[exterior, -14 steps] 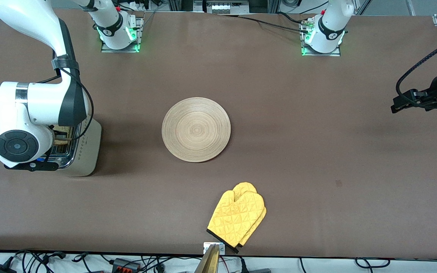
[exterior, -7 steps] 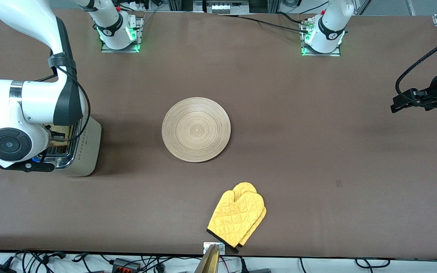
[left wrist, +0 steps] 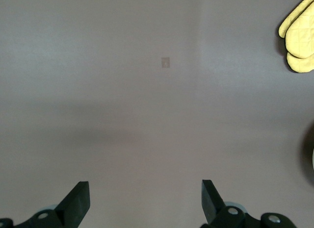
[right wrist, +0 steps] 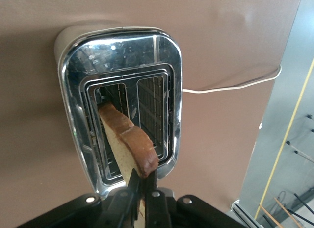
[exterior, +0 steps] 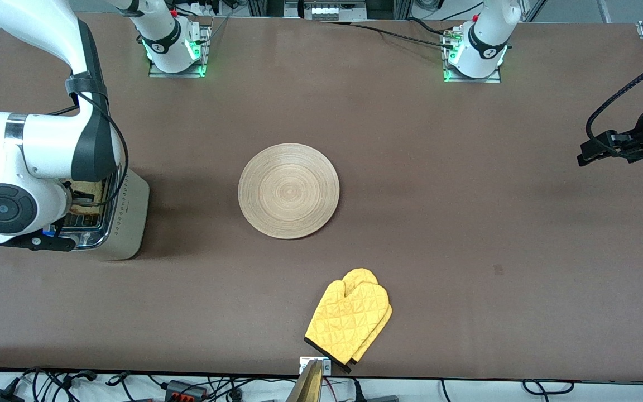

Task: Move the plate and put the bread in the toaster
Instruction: 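Lower the bread slice into the toaster slot with the right gripper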

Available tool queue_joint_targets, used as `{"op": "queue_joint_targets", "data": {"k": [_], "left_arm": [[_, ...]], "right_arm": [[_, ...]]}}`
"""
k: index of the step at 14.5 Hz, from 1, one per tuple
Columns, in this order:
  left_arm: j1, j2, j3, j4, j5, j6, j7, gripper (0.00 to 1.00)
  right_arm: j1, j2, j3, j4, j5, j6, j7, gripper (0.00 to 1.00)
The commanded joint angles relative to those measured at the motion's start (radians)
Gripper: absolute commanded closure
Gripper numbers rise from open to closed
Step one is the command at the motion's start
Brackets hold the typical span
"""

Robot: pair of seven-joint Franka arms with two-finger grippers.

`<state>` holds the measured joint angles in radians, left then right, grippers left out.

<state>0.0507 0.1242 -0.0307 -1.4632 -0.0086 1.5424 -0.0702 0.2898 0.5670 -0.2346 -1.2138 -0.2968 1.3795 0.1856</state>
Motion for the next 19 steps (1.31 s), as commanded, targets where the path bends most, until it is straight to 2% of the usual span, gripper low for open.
{"op": "queue_joint_targets", "data": {"k": [1,12,17,18,19], "left_arm": [[0.004,-0.009,-0.003,0.024,-0.001,-0.012,0.007,0.0],[0.009,-0.009,0.009,0.049,0.002,-0.014,0.004,0.0],[0.011,-0.047,-0.002,0.035,0.002,-0.036,0.006,0.0],[0.011,-0.047,-0.002,0.035,0.002,-0.036,0.006,0.0],[0.011,-0.047,-0.002,0.035,0.002,-0.036,0.006,0.0]], "right_arm": [[-0.004,-0.029,0.0,0.007,0.047,0.006,0.017,1.0],[-0.029,-0.036,0.006,-0.053,0.108,0.024,0.021,1.0],[-0.04,-0.029,0.006,-0.102,0.113,0.055,0.021,0.99],[-0.04,-0.027,0.006,-0.104,0.113,0.053,0.021,0.82],[-0.041,-0.024,0.006,-0.102,0.111,0.053,0.021,0.33]]}}
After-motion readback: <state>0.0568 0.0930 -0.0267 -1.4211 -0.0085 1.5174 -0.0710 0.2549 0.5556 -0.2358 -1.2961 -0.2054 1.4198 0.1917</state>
